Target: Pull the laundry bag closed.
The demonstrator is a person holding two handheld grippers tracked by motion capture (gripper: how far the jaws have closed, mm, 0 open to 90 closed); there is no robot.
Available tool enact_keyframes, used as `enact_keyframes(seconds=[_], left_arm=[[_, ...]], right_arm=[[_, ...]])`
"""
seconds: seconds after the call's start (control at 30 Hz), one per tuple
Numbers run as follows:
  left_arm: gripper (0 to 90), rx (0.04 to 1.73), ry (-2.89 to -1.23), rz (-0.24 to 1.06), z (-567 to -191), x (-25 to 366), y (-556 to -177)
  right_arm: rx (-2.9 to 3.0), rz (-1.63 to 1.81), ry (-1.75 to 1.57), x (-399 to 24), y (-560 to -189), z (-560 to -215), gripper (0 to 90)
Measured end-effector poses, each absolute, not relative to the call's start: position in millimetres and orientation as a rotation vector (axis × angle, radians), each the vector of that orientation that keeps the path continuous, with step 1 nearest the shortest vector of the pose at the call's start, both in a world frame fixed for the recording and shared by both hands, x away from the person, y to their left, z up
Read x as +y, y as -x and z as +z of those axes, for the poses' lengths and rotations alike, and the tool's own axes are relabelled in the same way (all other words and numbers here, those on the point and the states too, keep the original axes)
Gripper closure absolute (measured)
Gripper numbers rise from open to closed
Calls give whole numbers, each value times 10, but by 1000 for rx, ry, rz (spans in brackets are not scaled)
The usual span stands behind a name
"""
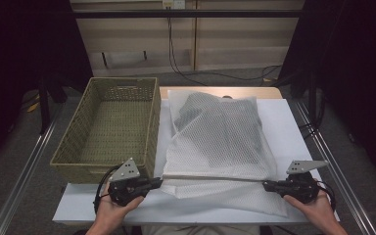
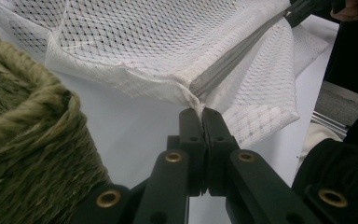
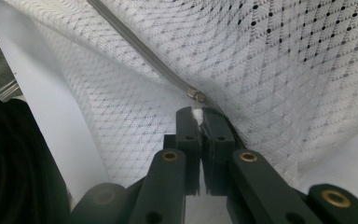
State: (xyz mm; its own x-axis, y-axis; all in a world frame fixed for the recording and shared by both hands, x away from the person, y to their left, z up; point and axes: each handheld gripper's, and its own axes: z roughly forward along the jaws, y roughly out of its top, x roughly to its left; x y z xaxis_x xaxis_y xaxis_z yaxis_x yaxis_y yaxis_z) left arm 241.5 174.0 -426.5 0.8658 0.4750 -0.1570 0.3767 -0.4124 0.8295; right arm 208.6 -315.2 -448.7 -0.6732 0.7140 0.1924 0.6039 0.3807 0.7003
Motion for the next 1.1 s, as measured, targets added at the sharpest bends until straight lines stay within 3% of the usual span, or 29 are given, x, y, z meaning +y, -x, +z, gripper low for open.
enact_keyframes(seconds=[1.1], left_arm=[[886,645,-2058,127,-4271,1783,-2404]], right_arm=[[2425,1151,-1288,-3331,-2016,-4484,868]])
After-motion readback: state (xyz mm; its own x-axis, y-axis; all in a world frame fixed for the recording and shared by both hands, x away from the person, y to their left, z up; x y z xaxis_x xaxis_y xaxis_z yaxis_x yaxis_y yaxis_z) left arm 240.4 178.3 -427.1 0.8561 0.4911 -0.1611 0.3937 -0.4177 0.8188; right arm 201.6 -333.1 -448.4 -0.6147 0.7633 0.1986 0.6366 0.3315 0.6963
